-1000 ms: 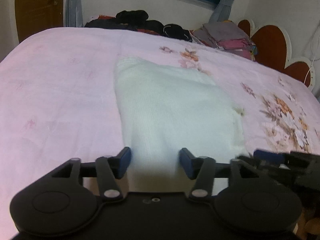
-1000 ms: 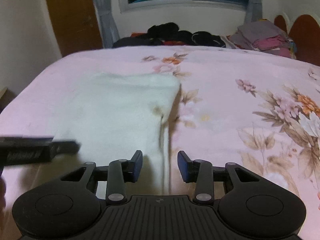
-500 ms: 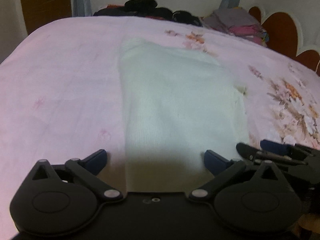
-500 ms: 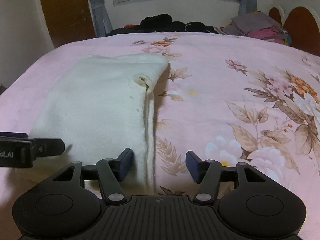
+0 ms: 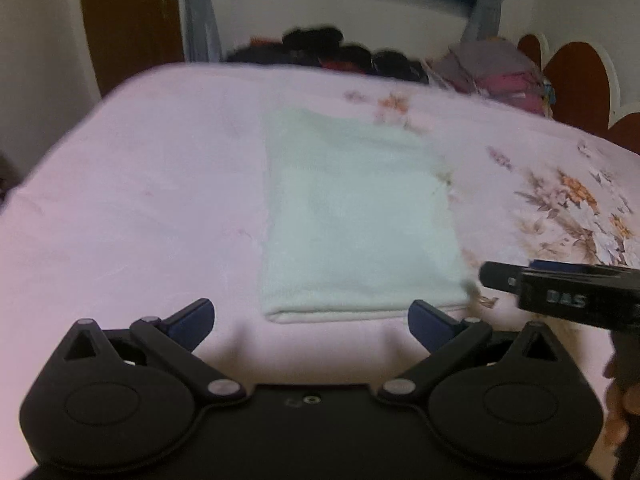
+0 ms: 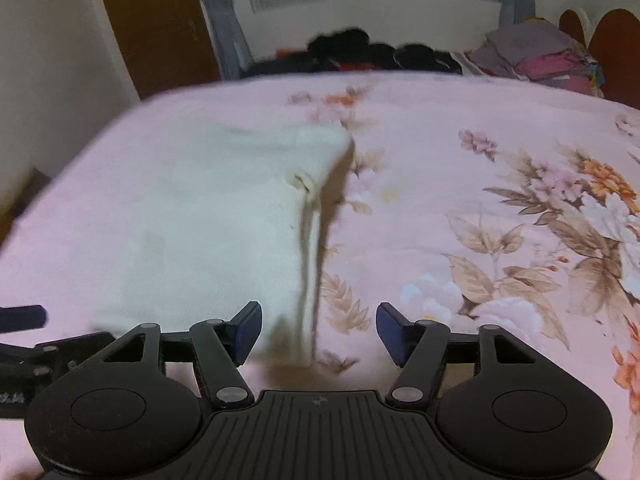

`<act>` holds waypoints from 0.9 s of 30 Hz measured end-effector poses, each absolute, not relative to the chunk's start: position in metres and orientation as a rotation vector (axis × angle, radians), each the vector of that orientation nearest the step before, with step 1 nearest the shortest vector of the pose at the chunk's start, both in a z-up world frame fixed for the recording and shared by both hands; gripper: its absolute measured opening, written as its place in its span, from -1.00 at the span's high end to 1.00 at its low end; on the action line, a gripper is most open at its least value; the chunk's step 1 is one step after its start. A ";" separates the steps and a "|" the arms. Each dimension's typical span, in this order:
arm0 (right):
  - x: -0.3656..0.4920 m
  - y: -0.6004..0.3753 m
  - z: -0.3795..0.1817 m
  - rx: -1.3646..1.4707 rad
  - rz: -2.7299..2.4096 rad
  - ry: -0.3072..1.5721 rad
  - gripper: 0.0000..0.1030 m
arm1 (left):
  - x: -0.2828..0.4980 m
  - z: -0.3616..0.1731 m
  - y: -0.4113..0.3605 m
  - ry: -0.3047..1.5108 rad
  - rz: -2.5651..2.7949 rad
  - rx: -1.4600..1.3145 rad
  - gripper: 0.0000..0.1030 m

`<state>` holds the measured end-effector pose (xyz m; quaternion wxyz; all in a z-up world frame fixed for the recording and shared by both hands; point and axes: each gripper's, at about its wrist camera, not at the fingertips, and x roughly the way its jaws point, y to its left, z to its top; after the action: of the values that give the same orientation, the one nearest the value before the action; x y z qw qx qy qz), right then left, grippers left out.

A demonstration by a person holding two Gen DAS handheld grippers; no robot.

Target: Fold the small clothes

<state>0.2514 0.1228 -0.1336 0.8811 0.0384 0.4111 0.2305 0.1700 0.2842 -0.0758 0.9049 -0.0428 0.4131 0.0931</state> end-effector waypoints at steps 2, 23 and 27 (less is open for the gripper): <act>0.230 0.108 -0.117 0.103 0.504 0.828 -0.62 | 0.151 -0.057 0.274 0.817 0.191 -0.060 -1.00; 0.015 0.014 0.038 0.102 0.551 0.534 -1.00 | -0.026 0.063 0.209 0.626 0.327 -0.132 -1.00; 0.002 0.007 0.043 0.102 0.543 0.506 -1.00 | -0.036 0.066 0.206 0.619 0.351 -0.135 -1.00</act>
<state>0.0024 0.0068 0.0429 0.9307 0.0500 0.2471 0.2652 -0.0361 0.2056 0.0658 0.9352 -0.0660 0.3026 0.1717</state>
